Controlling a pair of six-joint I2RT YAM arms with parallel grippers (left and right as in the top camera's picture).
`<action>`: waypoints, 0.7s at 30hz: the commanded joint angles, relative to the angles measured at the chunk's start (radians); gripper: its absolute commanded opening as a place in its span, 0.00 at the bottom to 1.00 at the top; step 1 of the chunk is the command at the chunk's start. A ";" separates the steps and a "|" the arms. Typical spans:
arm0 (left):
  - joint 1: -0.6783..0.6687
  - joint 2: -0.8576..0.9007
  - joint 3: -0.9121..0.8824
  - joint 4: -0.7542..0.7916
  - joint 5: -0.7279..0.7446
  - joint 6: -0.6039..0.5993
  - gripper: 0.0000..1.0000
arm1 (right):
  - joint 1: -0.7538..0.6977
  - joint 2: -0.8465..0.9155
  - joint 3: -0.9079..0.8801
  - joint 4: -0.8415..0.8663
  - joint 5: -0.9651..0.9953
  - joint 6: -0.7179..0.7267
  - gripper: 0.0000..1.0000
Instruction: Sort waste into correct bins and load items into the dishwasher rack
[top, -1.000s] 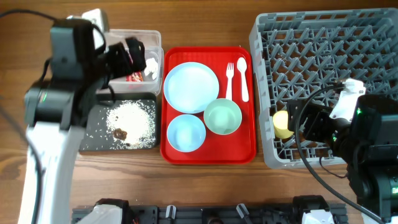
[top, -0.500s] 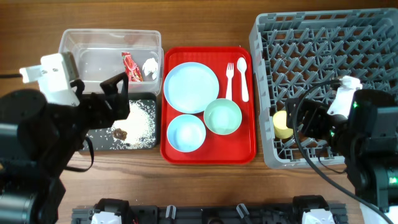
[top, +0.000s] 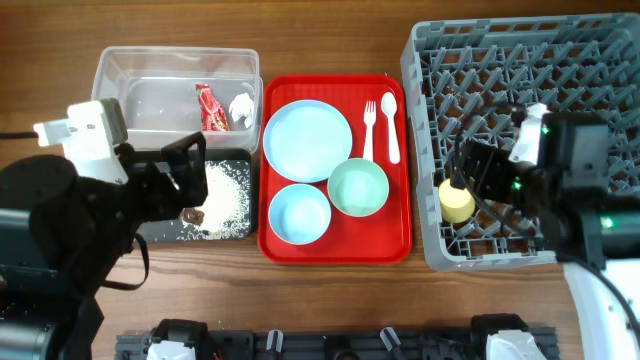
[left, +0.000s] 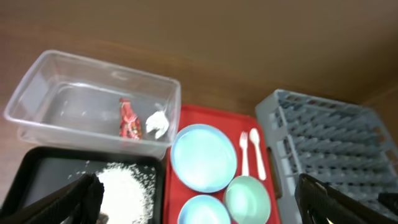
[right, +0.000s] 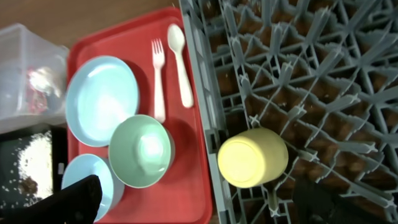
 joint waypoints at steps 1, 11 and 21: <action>0.015 -0.021 -0.045 0.030 -0.058 0.024 1.00 | -0.002 0.077 0.012 -0.001 -0.013 0.002 1.00; 0.109 -0.348 -0.571 0.522 -0.055 0.005 1.00 | -0.002 0.290 0.012 0.038 -0.013 0.002 1.00; 0.118 -0.711 -1.056 0.850 -0.054 0.005 1.00 | -0.002 0.475 0.012 0.236 -0.013 0.001 1.00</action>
